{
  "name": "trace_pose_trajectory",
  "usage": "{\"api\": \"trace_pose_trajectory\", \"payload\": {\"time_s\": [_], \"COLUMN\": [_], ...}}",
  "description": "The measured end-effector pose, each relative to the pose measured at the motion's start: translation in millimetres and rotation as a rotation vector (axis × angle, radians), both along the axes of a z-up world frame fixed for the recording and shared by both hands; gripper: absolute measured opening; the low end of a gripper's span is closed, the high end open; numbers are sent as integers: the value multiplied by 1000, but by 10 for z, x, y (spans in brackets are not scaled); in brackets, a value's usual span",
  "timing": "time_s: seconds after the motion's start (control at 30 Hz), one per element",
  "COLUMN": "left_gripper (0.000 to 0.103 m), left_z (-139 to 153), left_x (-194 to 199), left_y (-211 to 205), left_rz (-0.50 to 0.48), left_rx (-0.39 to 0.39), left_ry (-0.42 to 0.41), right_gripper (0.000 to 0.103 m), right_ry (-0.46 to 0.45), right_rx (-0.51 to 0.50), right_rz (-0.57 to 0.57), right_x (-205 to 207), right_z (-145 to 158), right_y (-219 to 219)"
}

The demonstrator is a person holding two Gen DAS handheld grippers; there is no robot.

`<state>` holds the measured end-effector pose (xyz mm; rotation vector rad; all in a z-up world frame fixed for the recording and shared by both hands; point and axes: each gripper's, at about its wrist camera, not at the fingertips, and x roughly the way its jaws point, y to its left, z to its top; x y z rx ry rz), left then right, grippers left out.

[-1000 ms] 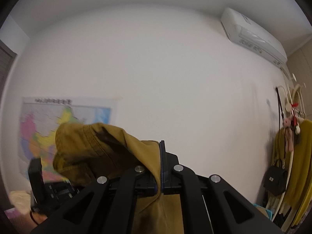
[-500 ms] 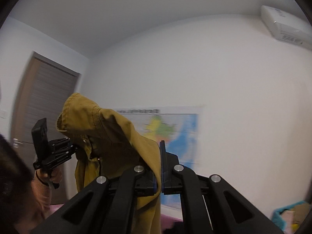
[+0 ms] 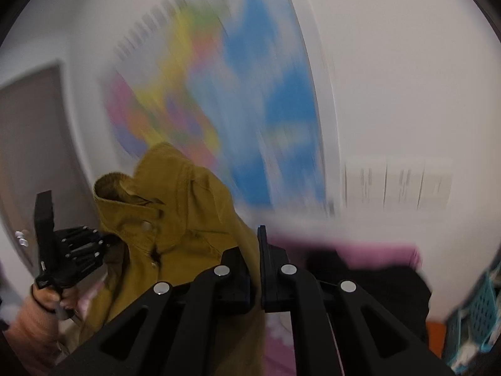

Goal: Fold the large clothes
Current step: 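Hold the jacket up with both grippers and shake it open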

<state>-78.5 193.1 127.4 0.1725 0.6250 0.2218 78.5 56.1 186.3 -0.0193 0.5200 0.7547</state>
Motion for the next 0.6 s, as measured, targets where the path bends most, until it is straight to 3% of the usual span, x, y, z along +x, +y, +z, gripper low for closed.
{"api": "trace_pose_trajectory", "payload": {"time_s": [0.03, 0.17, 0.33, 0.43, 0.53, 0.6], "left_gripper": [10, 10, 10, 10, 13, 24], "left_z": [-374, -966, -972, -968, -1130, -1344], "left_x": [227, 744, 1251, 1409, 1472, 1598], "left_y": [120, 401, 691, 597, 389, 433], "left_rz": [33, 51, 28, 26, 60, 92], "left_rx": [-18, -111, -167, -161, -195, -187], "left_ry": [70, 181, 208, 206, 278, 336], "right_gripper": [3, 3, 3, 3, 4, 4], "right_ry": [32, 173, 230, 224, 265, 313], "right_rx": [-42, -133, -105, -88, -134, -191], "right_rz": [0, -48, -81, -100, -123, -142], "right_x": [153, 715, 1159, 1361, 1592, 1699], "right_z": [-267, -959, -1081, -1064, -1356, -1639], "right_y": [173, 514, 552, 590, 732, 823]}}
